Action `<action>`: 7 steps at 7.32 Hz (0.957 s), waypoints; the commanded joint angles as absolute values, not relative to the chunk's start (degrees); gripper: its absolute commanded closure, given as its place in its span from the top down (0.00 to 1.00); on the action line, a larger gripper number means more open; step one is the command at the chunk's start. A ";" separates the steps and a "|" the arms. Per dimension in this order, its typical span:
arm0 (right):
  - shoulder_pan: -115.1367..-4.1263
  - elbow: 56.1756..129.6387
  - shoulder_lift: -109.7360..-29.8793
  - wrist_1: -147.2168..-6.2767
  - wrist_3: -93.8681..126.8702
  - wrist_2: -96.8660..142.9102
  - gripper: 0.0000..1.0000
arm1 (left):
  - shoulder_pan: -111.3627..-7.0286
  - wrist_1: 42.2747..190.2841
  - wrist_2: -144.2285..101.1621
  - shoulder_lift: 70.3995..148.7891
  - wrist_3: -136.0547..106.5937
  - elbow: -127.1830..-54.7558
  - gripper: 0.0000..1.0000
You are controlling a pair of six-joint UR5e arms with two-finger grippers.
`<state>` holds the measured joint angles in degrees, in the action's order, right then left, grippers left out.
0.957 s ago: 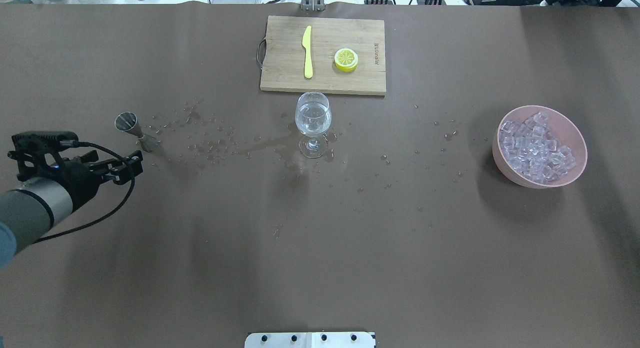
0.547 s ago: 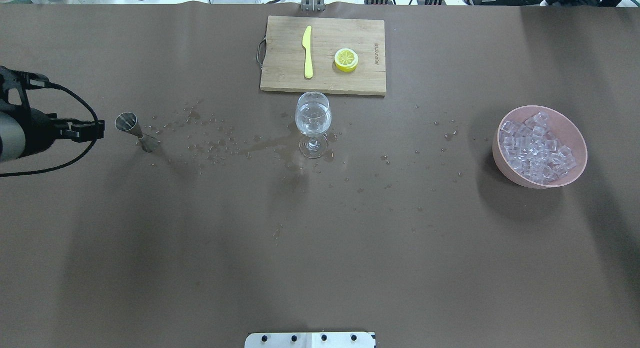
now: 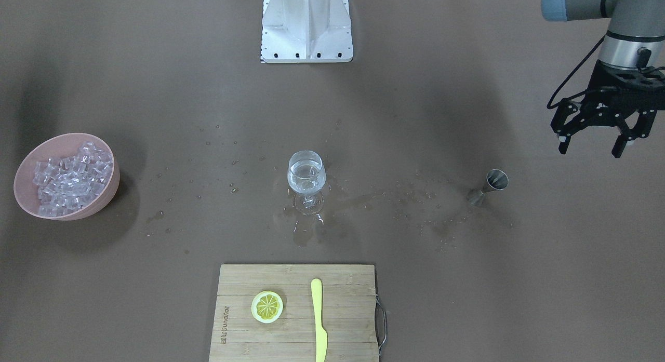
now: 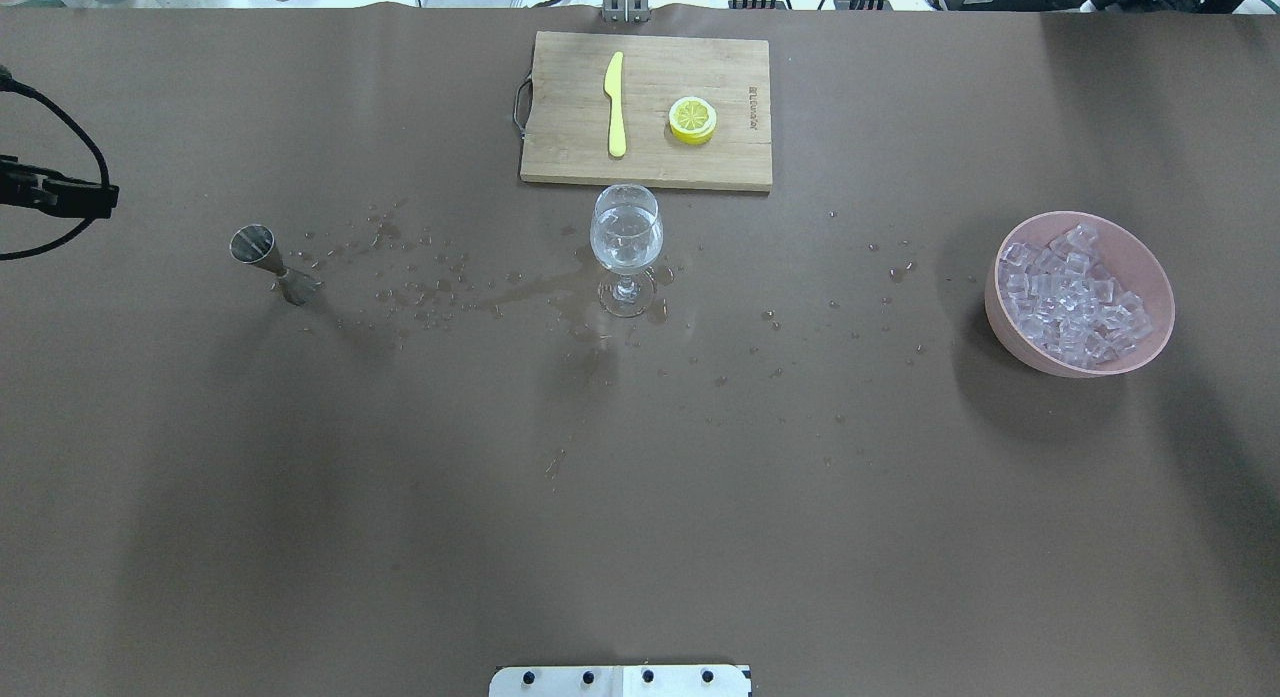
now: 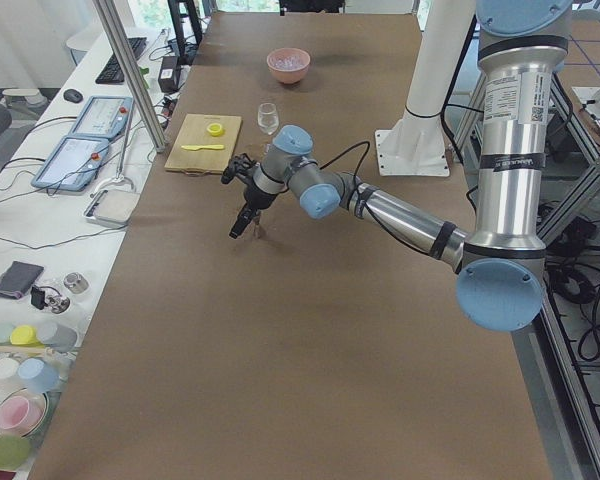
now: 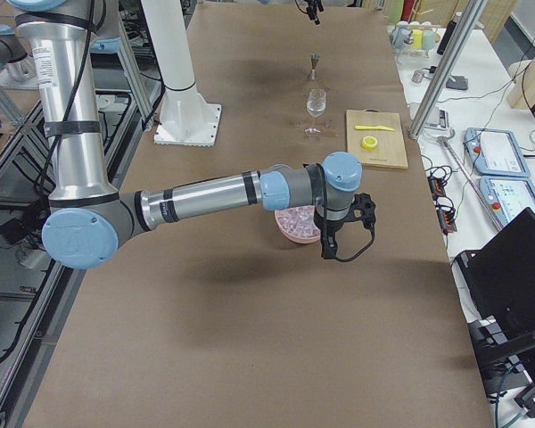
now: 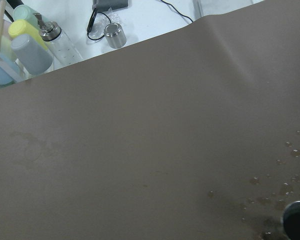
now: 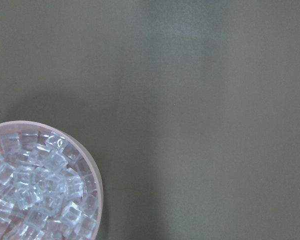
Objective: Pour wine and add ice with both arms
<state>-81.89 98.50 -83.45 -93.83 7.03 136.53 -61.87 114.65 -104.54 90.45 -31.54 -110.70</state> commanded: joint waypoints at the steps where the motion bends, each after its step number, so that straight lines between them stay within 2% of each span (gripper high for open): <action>1: -77.98 99.92 -80.17 -93.87 11.24 135.18 1.00 | -66.96 113.12 -112.03 93.16 -28.30 -106.09 0.98; 3: -73.86 104.91 -80.33 -93.87 11.69 132.39 1.00 | -68.46 111.46 -112.76 93.78 -28.30 -105.82 0.98; 7: -66.20 105.38 -81.39 -93.69 30.29 131.57 1.00 | -68.99 111.27 -114.08 94.39 -28.39 -105.82 0.98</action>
<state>-68.37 105.46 -81.23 -93.80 25.80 131.75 -68.79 111.32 -113.56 94.09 -28.32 -105.77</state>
